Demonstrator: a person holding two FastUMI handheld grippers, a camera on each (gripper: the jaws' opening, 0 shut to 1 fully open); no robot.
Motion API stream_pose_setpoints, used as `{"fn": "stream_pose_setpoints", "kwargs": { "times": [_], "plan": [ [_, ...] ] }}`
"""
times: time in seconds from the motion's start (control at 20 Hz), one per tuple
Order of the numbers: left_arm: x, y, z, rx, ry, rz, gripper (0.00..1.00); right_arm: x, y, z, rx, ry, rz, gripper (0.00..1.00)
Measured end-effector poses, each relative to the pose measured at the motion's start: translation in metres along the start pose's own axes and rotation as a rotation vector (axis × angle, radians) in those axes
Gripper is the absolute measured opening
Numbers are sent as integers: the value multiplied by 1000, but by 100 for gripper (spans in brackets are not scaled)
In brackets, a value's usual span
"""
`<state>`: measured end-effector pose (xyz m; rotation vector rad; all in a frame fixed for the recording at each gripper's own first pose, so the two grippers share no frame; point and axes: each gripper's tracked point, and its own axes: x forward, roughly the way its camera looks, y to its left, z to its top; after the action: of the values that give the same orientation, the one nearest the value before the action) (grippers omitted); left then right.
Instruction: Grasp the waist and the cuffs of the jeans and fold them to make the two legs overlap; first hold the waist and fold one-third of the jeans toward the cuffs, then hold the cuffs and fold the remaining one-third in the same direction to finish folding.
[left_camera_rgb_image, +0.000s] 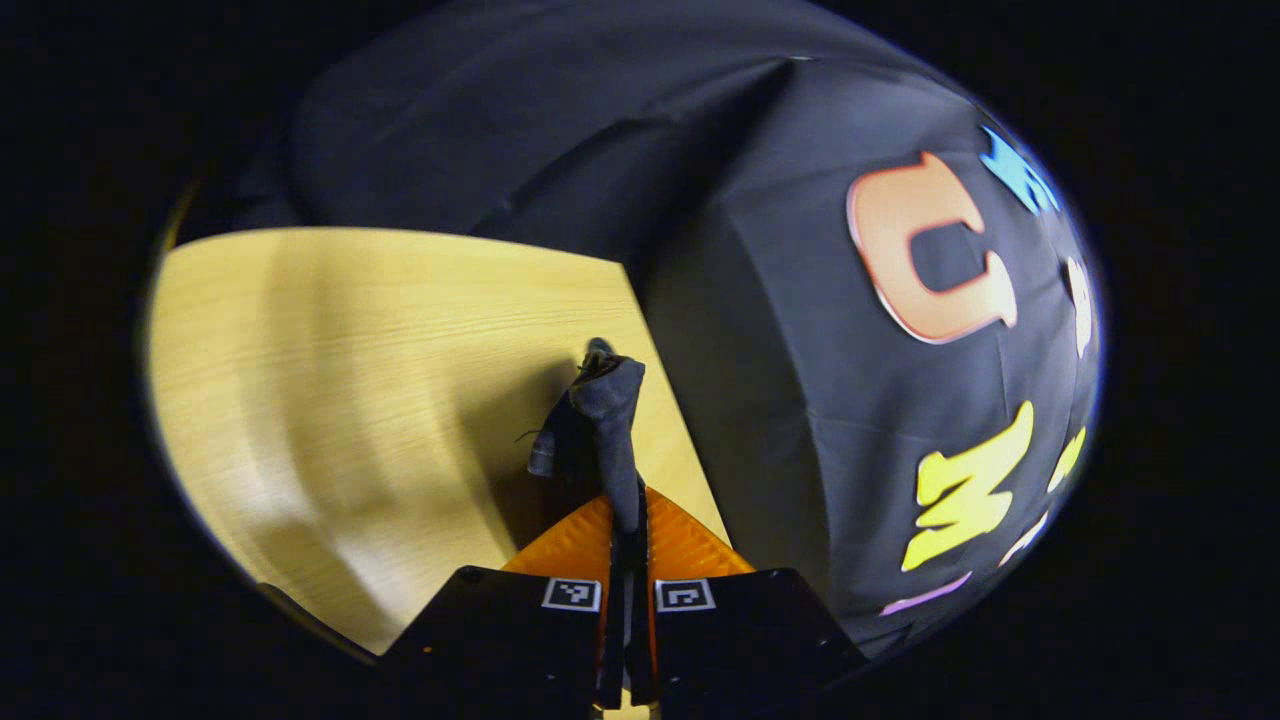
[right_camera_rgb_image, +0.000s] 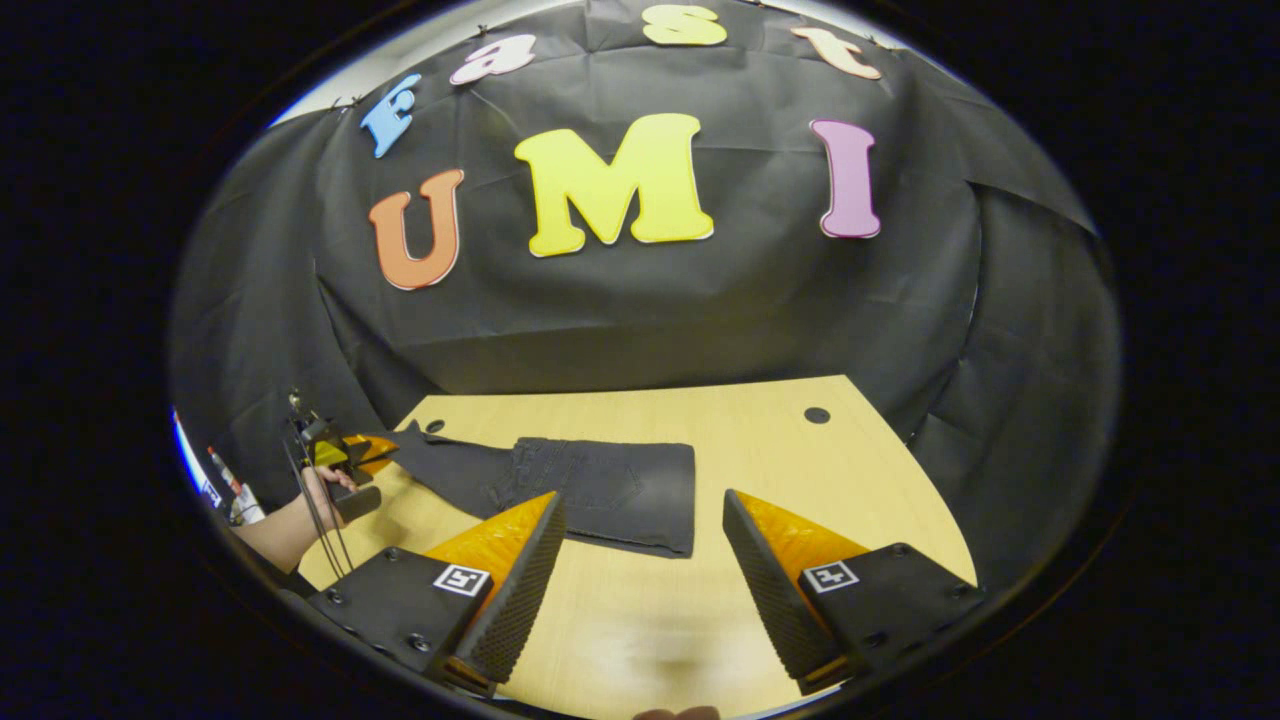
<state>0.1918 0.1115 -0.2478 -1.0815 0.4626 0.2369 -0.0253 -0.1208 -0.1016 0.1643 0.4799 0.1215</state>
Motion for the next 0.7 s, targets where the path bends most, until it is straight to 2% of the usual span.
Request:
{"fn": "stream_pose_setpoints", "kwargs": {
  "times": [0.1,0.15,0.35,0.5,0.6,0.7],
  "plan": [
    [-4,-30,-5,94,-4,-30,6,-9,-4,0,12,-15,4,97],
    [-9,-43,-10,153,-10,-42,6,-13,-8,-2,20,-23,0,94],
    [-26,-114,-51,431,-13,-128,6,-31,-26,-12,19,-34,-29,93],
    [-22,-160,-102,645,4,-212,6,-48,-39,-14,-9,-54,-53,93],
    [-20,-176,-143,778,35,-259,6,-58,-51,-15,-25,-63,-81,100],
    [-21,-184,-185,905,61,-284,6,-66,-65,-18,-40,-66,-109,93]
  ]
}}
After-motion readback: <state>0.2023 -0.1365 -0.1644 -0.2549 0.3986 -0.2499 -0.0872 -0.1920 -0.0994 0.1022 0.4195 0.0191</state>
